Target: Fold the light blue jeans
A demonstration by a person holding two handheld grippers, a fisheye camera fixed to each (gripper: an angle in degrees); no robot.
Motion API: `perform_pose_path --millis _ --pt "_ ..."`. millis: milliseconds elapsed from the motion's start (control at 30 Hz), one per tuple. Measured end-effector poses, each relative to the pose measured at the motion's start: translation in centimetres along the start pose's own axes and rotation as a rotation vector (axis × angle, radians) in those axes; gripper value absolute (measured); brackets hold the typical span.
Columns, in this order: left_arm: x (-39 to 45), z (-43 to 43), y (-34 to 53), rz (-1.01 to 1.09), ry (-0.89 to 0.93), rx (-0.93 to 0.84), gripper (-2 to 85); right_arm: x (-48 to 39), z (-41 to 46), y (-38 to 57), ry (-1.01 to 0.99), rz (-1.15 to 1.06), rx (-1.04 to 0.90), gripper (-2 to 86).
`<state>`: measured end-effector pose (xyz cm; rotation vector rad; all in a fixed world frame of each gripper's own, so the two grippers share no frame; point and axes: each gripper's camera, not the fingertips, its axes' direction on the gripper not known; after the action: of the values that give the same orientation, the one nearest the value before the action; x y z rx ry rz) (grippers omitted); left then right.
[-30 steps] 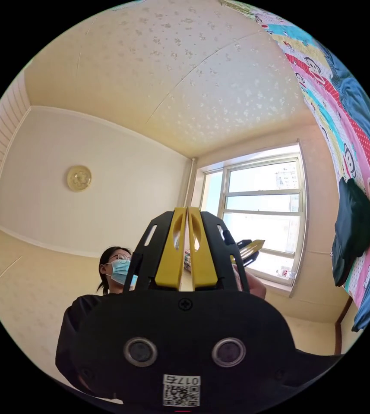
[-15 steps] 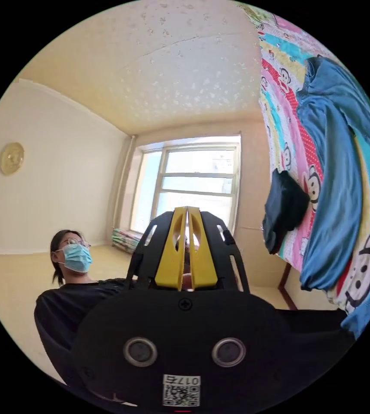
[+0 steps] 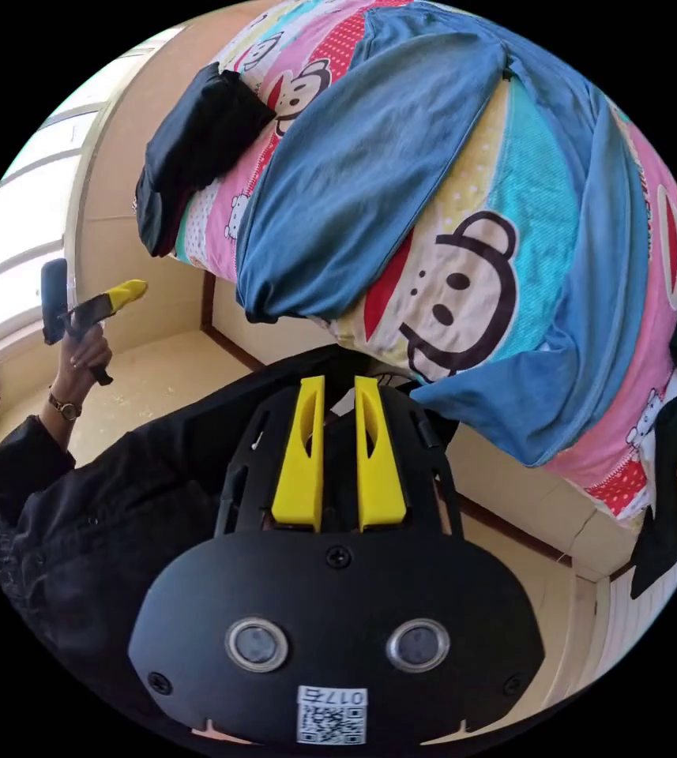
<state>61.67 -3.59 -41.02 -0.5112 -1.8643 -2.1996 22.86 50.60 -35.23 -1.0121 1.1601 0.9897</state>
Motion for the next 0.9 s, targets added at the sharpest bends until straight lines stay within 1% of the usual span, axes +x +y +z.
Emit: perform_pose_path --millis 67,167,200,267,300,367,433,467,500,533,567,600,633,667,700,733,800,833,900 --pt "-2.8 0.6 0.2 -0.007 -0.075 -0.016 10.0 -0.4 1.2 -1.5 0.025 0.038 0.048 9.3" --pt "-5.2 2.3 -0.6 0.006 -0.116 -0.040 10.5 -1.0 2.7 -3.9 0.163 0.076 0.145 11.4" --pt "-5.6 3.0 -0.9 0.005 -0.121 -0.059 10.7 -1.0 3.4 -4.8 0.192 0.095 0.175 11.8" --pt "-6.7 6.1 -1.9 -0.006 -0.084 -0.154 11.3 -0.4 4.6 -6.0 0.193 0.138 0.200 12.3" --pt "-6.8 6.8 -2.1 -0.007 -0.072 -0.172 11.3 -0.1 5.7 -6.8 0.186 0.159 0.200 12.3" --pt "-6.8 8.8 -2.1 -0.052 -0.077 -0.225 9.7 0.0 6.7 -7.6 0.229 0.163 0.198 11.8" --pt "-6.8 9.1 -1.7 -0.090 -0.064 -0.255 6.2 -0.5 6.8 -7.7 0.265 0.139 0.179 8.4" --pt "-6.5 8.6 -1.3 -0.076 -0.030 -0.268 2.8 -1.0 6.5 -7.2 0.260 0.082 0.171 3.6" --pt "-6.3 8.1 -1.0 -0.056 -0.011 -0.276 1.1 -1.7 6.3 -6.3 0.184 -0.029 0.146 2.7" --pt "-5.6 7.1 -0.2 0.010 0.056 -0.296 0.4 -1.8 6.1 -5.8 0.150 -0.057 0.136 2.2" --pt "-4.6 5.5 0.9 0.097 0.156 -0.310 -0.1 -1.9 5.4 -4.5 0.124 -0.067 0.129 1.7" --pt "-4.1 4.5 1.6 0.142 0.214 -0.313 -0.2 -1.8 4.1 -2.9 0.084 -0.072 0.146 1.4" --pt "-3.2 2.2 3.3 0.212 0.324 -0.305 -0.5 -1.7 3.3 -2.0 0.045 -0.076 0.164 1.3" --pt "-2.6 -0.3 5.1 0.252 0.415 -0.274 -0.6 -1.2 1.4 0.0 -0.050 -0.077 0.216 1.1" --pt "-2.5 -1.6 6.0 0.265 0.453 -0.253 -0.7 -0.7 -0.3 1.8 -0.131 -0.070 0.259 1.0" --pt "-2.6 -3.6 7.7 0.271 0.499 -0.215 -0.8 -0.4 -0.9 2.7 -0.155 -0.064 0.271 0.9" --pt "-3.7 -5.3 10.1 0.202 0.438 -0.170 -0.8 0.9 -1.8 5.3 -0.115 -0.033 0.282 0.8" --pt "-4.7 -5.3 11.3 0.130 0.355 -0.165 -0.8 1.4 -1.5 5.6 -0.094 -0.016 0.273 0.8" --pt "-5.3 -3.8 12.7 0.063 0.272 -0.189 -0.8 3.9 0.8 5.8 -0.043 0.118 0.186 0.9"
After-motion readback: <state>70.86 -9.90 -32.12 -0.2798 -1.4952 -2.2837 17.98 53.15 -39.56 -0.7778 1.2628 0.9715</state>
